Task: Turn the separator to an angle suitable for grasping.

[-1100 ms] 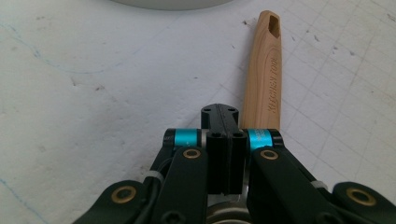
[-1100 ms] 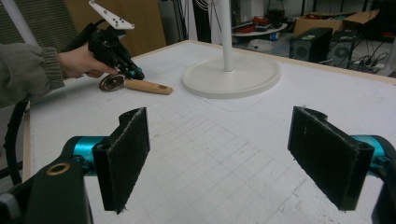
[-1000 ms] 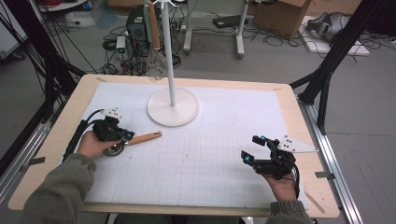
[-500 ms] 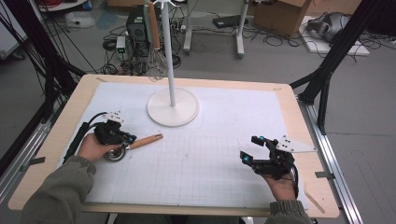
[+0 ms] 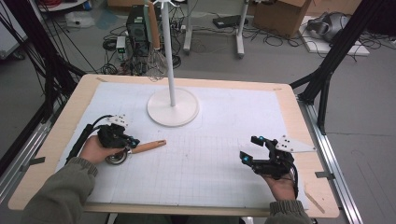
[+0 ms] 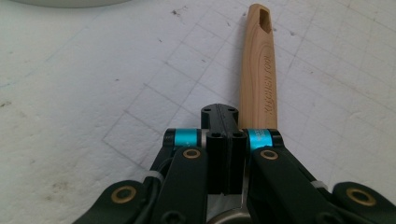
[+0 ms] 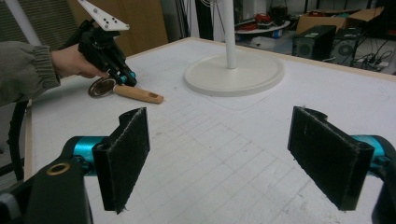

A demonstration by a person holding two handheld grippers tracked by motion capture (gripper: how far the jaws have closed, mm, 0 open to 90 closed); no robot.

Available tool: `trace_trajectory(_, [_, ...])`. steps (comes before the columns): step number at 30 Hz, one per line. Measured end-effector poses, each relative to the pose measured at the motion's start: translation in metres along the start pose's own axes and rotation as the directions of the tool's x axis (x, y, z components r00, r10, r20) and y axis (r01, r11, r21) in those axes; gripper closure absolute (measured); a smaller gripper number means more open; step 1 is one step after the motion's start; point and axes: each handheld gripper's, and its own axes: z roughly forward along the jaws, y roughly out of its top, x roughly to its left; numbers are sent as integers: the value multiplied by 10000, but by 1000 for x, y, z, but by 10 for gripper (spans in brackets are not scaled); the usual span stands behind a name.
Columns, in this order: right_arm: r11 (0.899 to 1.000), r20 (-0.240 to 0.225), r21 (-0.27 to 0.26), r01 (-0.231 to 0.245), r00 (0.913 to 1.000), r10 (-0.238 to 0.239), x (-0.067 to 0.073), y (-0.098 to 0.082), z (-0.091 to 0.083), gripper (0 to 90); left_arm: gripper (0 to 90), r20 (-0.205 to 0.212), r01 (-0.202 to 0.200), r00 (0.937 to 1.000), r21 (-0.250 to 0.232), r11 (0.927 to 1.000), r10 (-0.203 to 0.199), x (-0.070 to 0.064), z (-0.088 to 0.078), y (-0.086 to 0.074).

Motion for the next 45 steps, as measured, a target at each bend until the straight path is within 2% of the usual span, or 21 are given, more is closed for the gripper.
trace_trajectory(6, [10000,-40,41,-19,10000,19,0,0,1,196,895,126,-199,9997,75,9998,198,-4,1,1])
trace_trajectory(12, [10000,-31,49,-9,10000,9,0,-1,2,196,895,186,-84,9998,-32,10000,85,-6,2,-3])
trace_trajectory(23, [10000,-76,54,-20,10000,20,-1,0,5,196,855,53,14,10000,-835,9965,-10,-5,-16,-2])
trace_trajectory(33, [10000,-47,66,-12,10000,13,-1,1,6,196,817,159,-228,9996,-1147,9931,248,-7,-27,0])
trace_trajectory(40, [9999,-69,116,-33,10000,34,0,1,7,196,718,417,-286,9986,-1165,9928,337,-11,-29,0])
trace_trajectory(45, [9999,-77,115,13,10000,-12,0,1,7,196,654,666,-469,9963,-1033,9935,540,-16,-30,-1])
